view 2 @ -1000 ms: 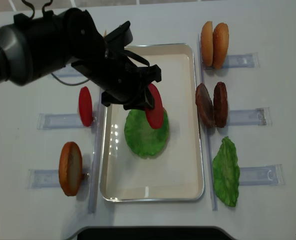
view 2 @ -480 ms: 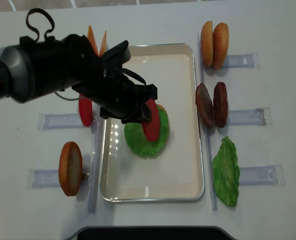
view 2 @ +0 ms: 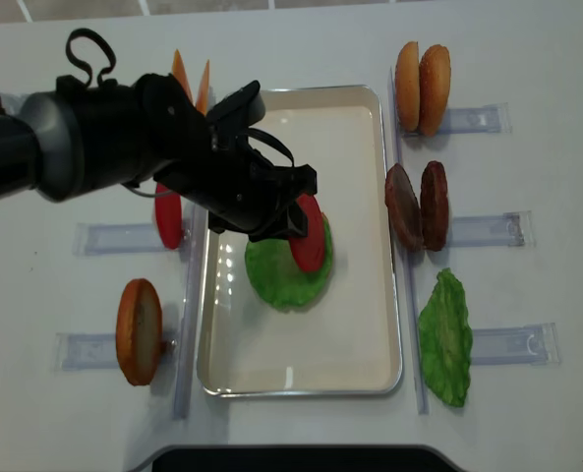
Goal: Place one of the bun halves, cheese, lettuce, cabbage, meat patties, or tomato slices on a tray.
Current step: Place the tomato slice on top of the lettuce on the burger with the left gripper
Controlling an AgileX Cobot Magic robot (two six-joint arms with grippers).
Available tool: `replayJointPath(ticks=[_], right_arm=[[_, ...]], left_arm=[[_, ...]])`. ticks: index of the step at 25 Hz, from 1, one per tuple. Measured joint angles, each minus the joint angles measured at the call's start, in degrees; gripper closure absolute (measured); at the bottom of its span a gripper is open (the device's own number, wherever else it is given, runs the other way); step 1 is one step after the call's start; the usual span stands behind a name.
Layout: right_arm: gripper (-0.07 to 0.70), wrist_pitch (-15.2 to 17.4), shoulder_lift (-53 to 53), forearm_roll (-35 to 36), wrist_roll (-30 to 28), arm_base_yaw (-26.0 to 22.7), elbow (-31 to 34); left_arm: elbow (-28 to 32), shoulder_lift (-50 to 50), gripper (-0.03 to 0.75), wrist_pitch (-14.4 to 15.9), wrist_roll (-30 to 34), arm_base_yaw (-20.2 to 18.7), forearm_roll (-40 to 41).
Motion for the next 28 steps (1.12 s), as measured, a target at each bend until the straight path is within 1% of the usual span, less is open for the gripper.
replayJointPath(ticks=[6, 9, 11, 12, 15, 17, 19, 21, 24, 28], right_arm=[[0.262, 0.00, 0.00, 0.00, 0.00, 0.00, 0.00], [0.262, 0.00, 0.00, 0.00, 0.00, 0.00, 0.00], [0.262, 0.00, 0.00, 0.00, 0.00, 0.00, 0.00], [0.262, 0.00, 0.00, 0.00, 0.00, 0.00, 0.00], [0.262, 0.00, 0.00, 0.00, 0.00, 0.00, 0.00], [0.262, 0.00, 0.00, 0.00, 0.00, 0.00, 0.00], [0.262, 0.00, 0.00, 0.00, 0.00, 0.00, 0.00], [0.262, 0.00, 0.00, 0.00, 0.00, 0.00, 0.00], [0.262, 0.00, 0.00, 0.00, 0.00, 0.00, 0.00], [0.262, 0.00, 0.00, 0.00, 0.00, 0.00, 0.00]], left_arm=[[0.00, 0.55, 0.662, 0.00, 0.17, 0.00, 0.18], [0.00, 0.55, 0.641, 0.20, 0.17, 0.00, 0.53], [0.00, 0.57, 0.601, 1.12, 0.17, 0.00, 1.25], [0.00, 0.57, 0.566, 1.85, 0.17, 0.00, 1.63], [0.00, 0.57, 0.430, 3.57, -0.43, 0.00, 2.31], [0.00, 0.57, 0.347, 5.12, -2.68, 0.00, 4.47], [0.00, 0.24, 0.304, 7.10, -6.31, 0.00, 8.92], [0.00, -0.81, 0.287, 9.80, -11.15, 0.00, 14.54], [-0.14, -4.58, 0.279, 15.02, -18.07, 0.00, 23.37], [-2.95, -11.05, 0.279, 20.70, -25.72, 0.00, 33.48]])
